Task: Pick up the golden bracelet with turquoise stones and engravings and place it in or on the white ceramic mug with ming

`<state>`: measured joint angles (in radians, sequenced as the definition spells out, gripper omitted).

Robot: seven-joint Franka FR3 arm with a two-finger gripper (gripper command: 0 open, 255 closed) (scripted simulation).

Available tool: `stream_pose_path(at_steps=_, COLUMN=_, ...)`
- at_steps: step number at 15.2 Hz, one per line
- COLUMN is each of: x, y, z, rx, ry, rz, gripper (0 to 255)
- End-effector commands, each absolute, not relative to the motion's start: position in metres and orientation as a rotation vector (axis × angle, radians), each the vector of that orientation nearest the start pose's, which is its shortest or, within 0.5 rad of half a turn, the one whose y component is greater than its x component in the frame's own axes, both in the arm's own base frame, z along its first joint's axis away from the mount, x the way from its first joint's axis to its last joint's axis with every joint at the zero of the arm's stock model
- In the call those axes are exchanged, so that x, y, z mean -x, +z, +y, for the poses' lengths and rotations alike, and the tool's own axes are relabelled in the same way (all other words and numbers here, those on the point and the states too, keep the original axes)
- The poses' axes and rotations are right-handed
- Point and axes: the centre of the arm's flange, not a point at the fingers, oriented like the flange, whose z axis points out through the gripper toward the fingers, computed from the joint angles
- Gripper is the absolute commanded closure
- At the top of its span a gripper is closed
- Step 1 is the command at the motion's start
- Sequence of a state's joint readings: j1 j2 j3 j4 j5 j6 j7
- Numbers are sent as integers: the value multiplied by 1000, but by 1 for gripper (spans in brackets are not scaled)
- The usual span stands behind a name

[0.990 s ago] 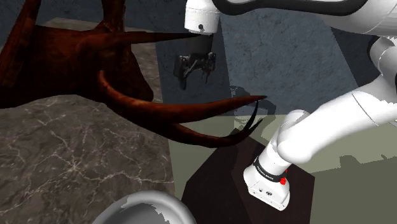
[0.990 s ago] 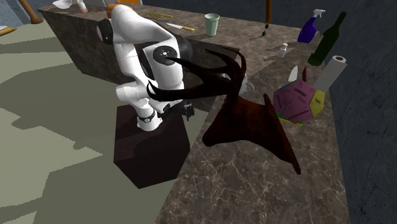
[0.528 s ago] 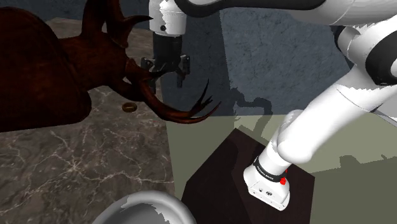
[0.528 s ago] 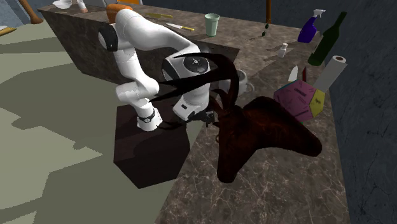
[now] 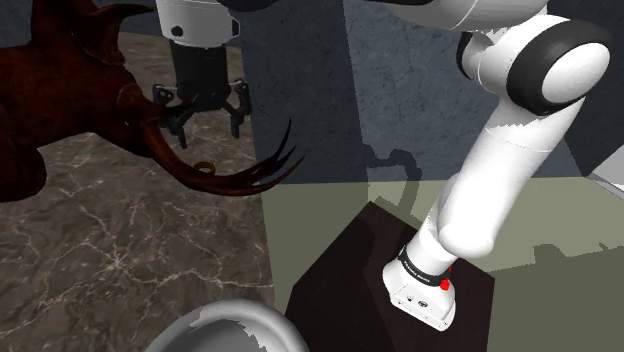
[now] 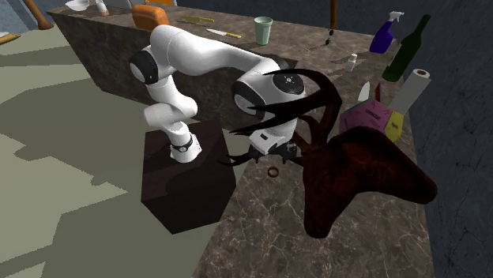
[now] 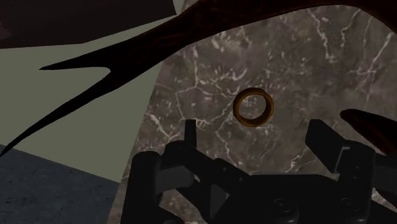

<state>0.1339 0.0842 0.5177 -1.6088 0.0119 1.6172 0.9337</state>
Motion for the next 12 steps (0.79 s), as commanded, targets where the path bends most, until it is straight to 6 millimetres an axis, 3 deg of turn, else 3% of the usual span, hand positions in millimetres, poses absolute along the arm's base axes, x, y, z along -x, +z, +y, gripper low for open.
stream_pose_path(at_steps=1, x=-477, y=552, z=362, rx=3098, ry=129, rz=445, gripper=0)
stream_pose_path(at_steps=8, x=-474, y=513, z=363, rx=3098, ry=129, rz=445, gripper=0)
stream_pose_path(at_steps=12, x=-474, y=513, z=363, rx=3098, ry=129, rz=445, gripper=0)
